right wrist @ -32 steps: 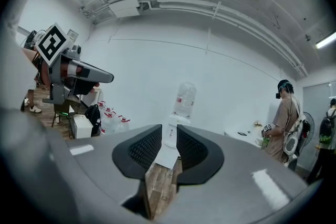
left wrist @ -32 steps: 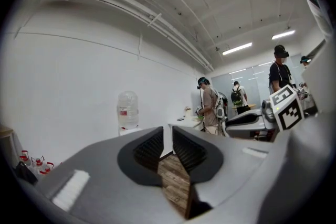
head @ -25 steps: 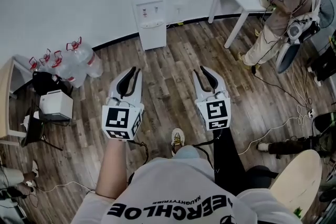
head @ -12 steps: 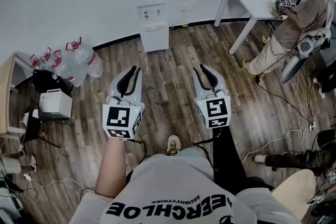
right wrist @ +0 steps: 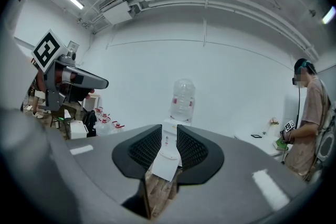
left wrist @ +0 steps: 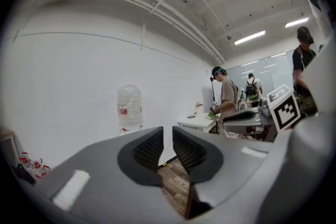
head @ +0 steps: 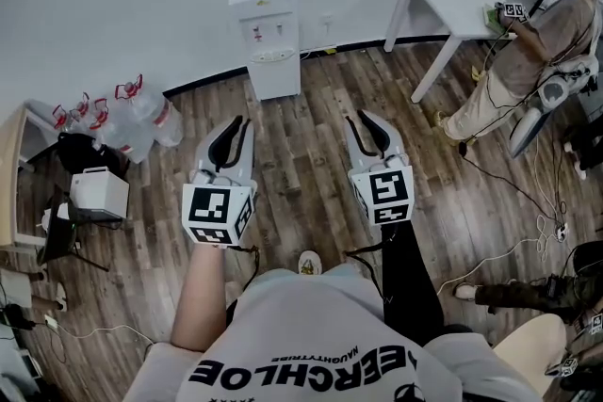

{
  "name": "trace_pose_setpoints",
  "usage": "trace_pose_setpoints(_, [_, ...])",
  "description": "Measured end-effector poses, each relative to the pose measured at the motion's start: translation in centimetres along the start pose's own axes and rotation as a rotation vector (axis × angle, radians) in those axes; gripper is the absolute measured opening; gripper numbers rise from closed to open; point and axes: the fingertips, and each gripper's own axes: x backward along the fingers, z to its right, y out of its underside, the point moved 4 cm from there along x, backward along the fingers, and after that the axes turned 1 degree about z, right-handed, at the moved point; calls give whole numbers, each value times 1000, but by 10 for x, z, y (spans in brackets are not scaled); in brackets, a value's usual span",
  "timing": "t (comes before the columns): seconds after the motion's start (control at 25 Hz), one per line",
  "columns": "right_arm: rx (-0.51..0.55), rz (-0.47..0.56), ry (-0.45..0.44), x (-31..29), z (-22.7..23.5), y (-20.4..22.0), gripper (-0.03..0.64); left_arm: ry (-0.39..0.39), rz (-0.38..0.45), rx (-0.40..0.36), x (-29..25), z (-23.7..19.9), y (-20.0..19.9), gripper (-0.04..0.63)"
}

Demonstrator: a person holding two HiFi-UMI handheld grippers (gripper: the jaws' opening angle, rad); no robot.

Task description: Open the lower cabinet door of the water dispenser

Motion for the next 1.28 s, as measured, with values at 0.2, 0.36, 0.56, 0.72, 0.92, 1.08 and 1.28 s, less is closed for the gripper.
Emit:
trace_pose_setpoints(0.2, [13, 1, -17, -10, 7, 2, 69, -9, 1, 1, -13, 0, 2, 57])
trace_pose_setpoints(0.36, [20, 8, -28, -20, 8, -1, 69, -16, 10, 1, -20, -6, -2, 57])
trace_pose_setpoints(0.56, [11, 3, -48, -28, 9, 1, 70, -30, 9, -1, -26, -11, -4, 57])
trace_pose_setpoints(0.72, [14, 3, -53, -36, 11, 3, 69, -39, 6, 8, -31, -17, -1, 56])
trace_pose_setpoints(0.92, [5, -20, -63, -44, 12, 15, 69, -57, -6, 13, -34, -25, 8, 55])
trace_pose_setpoints(1.08, [5, -24, -55, -52, 10, 19, 70, -78, -18, 11, -35, -31, 13, 55])
trace_pose_setpoints(1.28, [-9, -27, -36, -72, 14, 26, 69, -102, -8, -45, -47, -46, 16, 55])
